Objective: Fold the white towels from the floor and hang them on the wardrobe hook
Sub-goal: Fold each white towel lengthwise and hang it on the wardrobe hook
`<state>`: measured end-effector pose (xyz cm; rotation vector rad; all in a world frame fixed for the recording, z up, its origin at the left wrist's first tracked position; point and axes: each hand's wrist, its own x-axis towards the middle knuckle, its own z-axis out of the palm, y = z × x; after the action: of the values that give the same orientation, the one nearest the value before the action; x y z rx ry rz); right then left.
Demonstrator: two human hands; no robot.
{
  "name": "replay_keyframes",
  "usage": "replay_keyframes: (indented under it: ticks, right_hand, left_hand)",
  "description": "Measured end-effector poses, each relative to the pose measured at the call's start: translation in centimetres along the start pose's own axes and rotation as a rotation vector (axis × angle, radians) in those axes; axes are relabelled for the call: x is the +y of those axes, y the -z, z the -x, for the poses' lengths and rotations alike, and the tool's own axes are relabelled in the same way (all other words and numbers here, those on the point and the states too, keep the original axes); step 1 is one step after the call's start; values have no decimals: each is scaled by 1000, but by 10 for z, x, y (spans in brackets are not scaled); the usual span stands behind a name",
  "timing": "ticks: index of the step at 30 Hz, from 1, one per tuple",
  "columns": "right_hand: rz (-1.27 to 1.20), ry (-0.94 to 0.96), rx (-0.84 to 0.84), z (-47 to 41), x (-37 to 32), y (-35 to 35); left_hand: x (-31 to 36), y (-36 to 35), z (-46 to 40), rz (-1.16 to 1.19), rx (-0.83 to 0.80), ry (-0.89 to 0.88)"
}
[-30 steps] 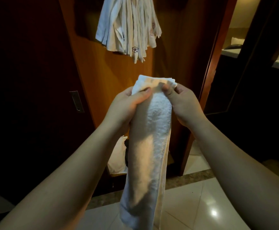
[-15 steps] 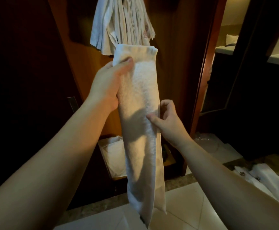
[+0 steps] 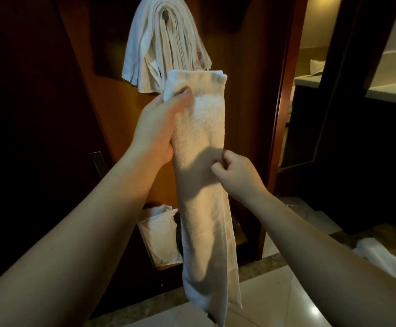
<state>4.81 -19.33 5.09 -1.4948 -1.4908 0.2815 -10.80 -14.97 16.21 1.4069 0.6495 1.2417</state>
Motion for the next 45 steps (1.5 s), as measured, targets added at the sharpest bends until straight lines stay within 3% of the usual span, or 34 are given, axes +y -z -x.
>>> replay_keyframes:
  ticks: [4, 8, 14, 17, 19, 22, 24, 26, 31, 41, 45]
  right_hand:
    - [126, -18, -30, -8, 4, 2]
    - [42, -22, -47, -15, 10, 12]
    - [-635, -311, -82, -20, 27, 29]
    - [-796, -373, -153, -16, 39, 36]
    - [-663, -367, -190, -14, 46, 40]
    - [-186, -212, -225, -15, 51, 48]
    - [-70, -143, -289, -18, 51, 58]
    - [-85, -154, -361, -22, 56, 67]
    - [-475, -296, -549, -15, 69, 68]
    - [-750, -173, -237, -13, 44, 26]
    - [-583, -153, -130, -22, 18, 22]
  left_hand:
    - [-1, -8, -3, -5, -5, 12]
    - [0, -16, -9, 7, -6, 37]
    - [-1, -29, -23, 85, -76, 129]
    - [-1, -35, -30, 117, -91, 160]
    - [-1, -40, -35, 134, -92, 182]
    - [-4, -49, -40, 118, -106, 204]
    - [-7, -53, -41, 105, -123, 221]
    - [-8, -56, -41, 102, -132, 233]
    - [-5, -50, -43, 70, -126, 226]
    - [9, -4, -69, 168, -114, 220]
    - [17, 13, -86, 205, -108, 217]
